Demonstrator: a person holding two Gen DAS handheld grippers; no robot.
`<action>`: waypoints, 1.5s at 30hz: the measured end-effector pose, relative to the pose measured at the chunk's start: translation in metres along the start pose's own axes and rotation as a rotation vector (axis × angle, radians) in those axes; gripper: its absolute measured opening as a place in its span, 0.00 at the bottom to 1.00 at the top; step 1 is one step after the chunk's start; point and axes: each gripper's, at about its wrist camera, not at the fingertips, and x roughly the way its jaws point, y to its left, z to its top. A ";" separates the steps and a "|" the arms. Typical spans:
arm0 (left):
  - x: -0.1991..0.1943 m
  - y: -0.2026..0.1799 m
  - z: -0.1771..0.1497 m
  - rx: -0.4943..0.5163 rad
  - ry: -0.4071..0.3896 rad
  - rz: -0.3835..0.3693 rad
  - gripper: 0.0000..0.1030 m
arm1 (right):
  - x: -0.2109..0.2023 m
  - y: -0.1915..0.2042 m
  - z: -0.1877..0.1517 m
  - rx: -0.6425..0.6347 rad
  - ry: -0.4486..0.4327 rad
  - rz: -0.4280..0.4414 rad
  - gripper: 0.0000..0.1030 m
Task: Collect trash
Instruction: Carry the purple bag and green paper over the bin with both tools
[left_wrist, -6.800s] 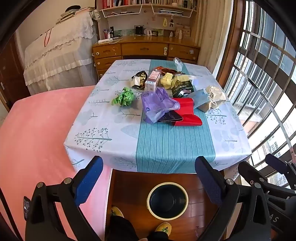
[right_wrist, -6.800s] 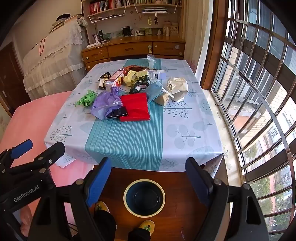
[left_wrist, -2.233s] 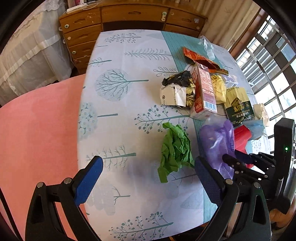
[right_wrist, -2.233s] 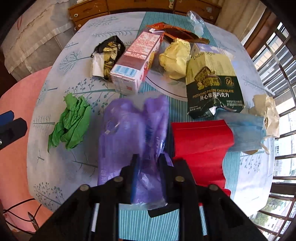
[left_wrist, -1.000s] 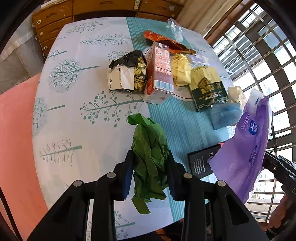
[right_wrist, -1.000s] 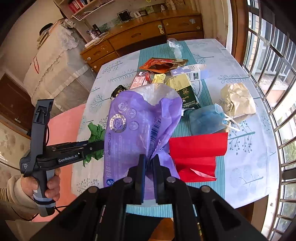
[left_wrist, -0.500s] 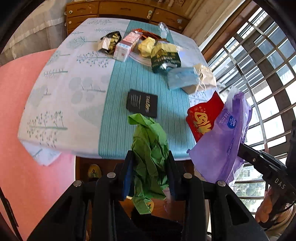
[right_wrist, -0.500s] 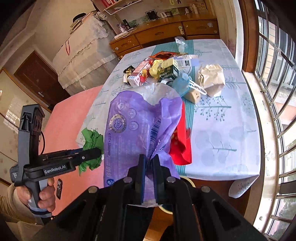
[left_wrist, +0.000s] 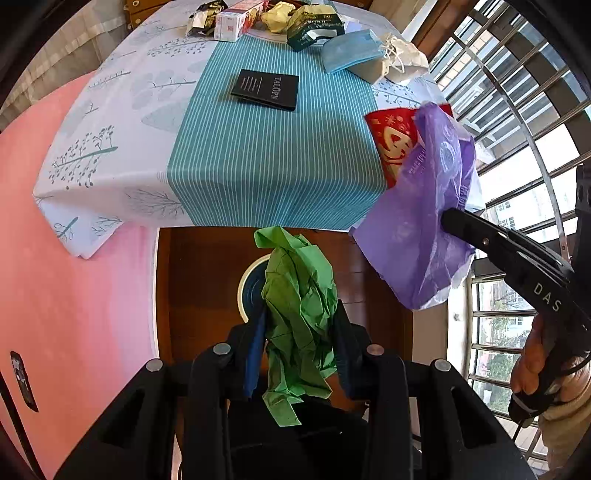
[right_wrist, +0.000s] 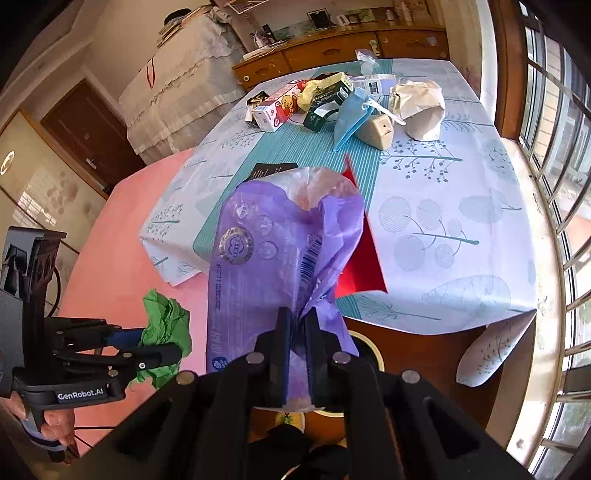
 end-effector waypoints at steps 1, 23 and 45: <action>0.004 0.000 -0.001 -0.002 0.005 -0.002 0.30 | 0.002 0.000 0.002 -0.014 0.000 -0.014 0.07; 0.075 0.025 -0.003 -0.067 0.083 -0.033 0.31 | 0.036 0.014 -0.032 -0.068 0.126 -0.012 0.07; 0.224 0.017 -0.019 -0.070 0.133 -0.023 0.32 | 0.186 -0.026 -0.112 -0.029 0.270 -0.046 0.06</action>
